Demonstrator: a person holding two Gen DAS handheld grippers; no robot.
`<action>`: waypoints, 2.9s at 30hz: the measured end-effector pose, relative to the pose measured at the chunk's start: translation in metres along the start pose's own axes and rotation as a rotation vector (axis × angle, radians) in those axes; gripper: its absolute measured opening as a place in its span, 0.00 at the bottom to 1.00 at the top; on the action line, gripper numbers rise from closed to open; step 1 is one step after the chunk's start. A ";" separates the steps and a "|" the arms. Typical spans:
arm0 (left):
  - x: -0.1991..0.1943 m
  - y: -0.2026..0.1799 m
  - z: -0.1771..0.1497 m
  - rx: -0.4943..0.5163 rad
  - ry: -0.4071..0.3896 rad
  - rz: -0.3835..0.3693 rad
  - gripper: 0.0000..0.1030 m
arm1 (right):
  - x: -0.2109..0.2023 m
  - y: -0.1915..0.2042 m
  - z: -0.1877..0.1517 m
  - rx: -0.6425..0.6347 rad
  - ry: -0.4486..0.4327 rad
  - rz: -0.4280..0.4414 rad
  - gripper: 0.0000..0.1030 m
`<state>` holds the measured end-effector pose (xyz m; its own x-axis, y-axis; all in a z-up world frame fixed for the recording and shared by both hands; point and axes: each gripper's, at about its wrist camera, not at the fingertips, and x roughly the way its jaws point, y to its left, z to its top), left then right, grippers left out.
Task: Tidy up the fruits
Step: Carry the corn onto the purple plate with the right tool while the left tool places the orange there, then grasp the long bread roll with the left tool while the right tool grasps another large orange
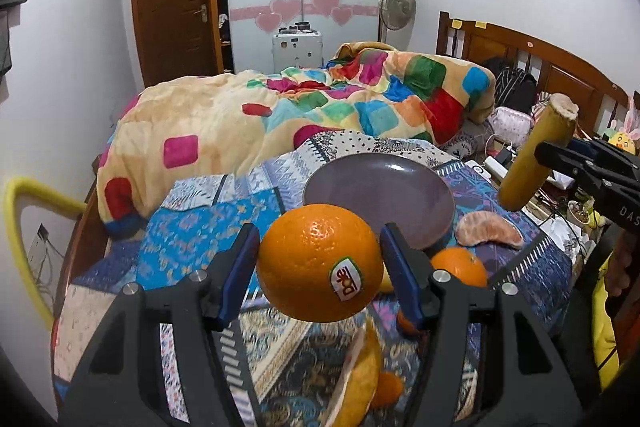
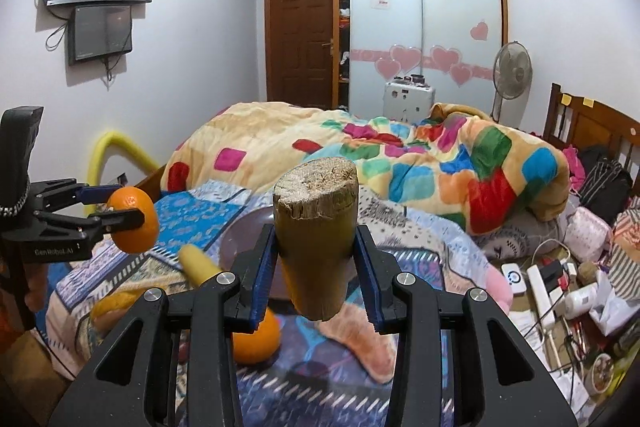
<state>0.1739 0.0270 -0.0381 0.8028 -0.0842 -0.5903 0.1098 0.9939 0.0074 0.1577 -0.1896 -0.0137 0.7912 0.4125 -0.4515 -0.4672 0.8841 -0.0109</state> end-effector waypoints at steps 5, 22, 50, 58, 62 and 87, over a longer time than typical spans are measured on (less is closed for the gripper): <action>0.026 -0.002 0.013 0.007 0.011 -0.001 0.60 | 0.016 -0.007 0.004 -0.002 0.010 -0.006 0.34; 0.105 -0.007 0.039 0.056 0.110 -0.008 0.59 | 0.090 -0.027 0.006 0.004 0.159 0.038 0.34; 0.146 0.003 0.034 0.081 0.197 -0.052 0.43 | 0.158 -0.012 -0.002 -0.045 0.335 0.107 0.35; 0.135 0.010 0.027 0.066 0.191 -0.042 0.45 | 0.151 -0.004 -0.007 -0.102 0.348 0.103 0.34; 0.132 0.014 0.024 0.055 0.190 -0.041 0.50 | 0.151 0.007 -0.010 -0.144 0.361 0.127 0.34; 0.033 0.010 -0.003 0.022 0.159 0.016 0.66 | 0.039 0.004 0.003 -0.081 0.225 0.062 0.53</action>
<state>0.2001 0.0347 -0.0597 0.7015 -0.0544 -0.7105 0.1120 0.9931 0.0345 0.1875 -0.1690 -0.0283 0.6563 0.3983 -0.6408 -0.5494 0.8344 -0.0441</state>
